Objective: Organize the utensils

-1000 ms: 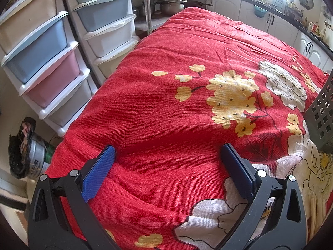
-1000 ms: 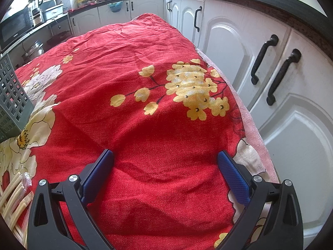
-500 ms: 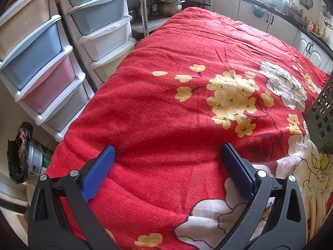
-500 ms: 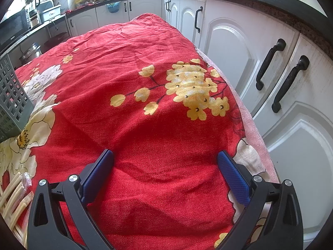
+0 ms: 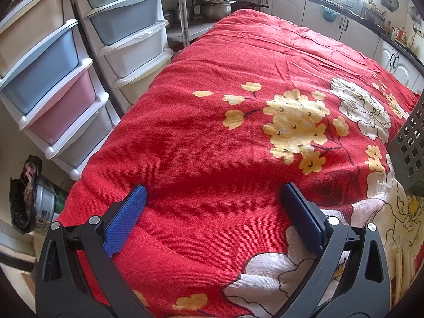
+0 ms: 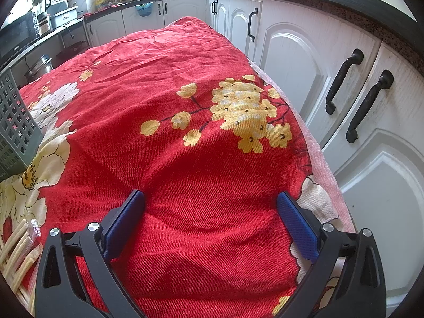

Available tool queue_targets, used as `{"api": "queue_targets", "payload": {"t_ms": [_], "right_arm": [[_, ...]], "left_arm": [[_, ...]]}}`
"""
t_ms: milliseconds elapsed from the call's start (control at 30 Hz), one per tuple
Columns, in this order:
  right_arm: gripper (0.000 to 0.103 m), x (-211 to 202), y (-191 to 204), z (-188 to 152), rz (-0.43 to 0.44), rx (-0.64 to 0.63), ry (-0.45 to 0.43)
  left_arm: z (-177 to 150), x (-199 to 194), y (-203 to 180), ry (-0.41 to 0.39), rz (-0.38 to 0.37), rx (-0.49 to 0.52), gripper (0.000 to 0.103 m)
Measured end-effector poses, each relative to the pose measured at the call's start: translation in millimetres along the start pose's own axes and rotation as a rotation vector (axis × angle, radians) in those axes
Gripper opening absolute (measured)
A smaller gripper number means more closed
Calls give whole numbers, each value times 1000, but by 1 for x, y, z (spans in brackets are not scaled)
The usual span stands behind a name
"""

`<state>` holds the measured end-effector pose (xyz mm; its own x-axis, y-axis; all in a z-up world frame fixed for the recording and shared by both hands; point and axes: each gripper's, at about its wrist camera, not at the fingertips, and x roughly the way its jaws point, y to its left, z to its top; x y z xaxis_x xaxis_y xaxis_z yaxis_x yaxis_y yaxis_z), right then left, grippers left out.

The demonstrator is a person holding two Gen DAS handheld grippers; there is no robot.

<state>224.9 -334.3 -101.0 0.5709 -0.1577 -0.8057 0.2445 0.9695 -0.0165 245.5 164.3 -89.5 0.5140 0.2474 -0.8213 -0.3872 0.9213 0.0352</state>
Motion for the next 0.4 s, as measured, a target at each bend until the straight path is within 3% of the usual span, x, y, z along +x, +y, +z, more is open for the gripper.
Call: {"api": "queue_targets", "payload": {"t_ms": [400], "right_arm": [[98, 0, 0, 0, 0, 0, 0]], "left_arm": [[3, 0, 1, 0, 2, 4, 94]]}}
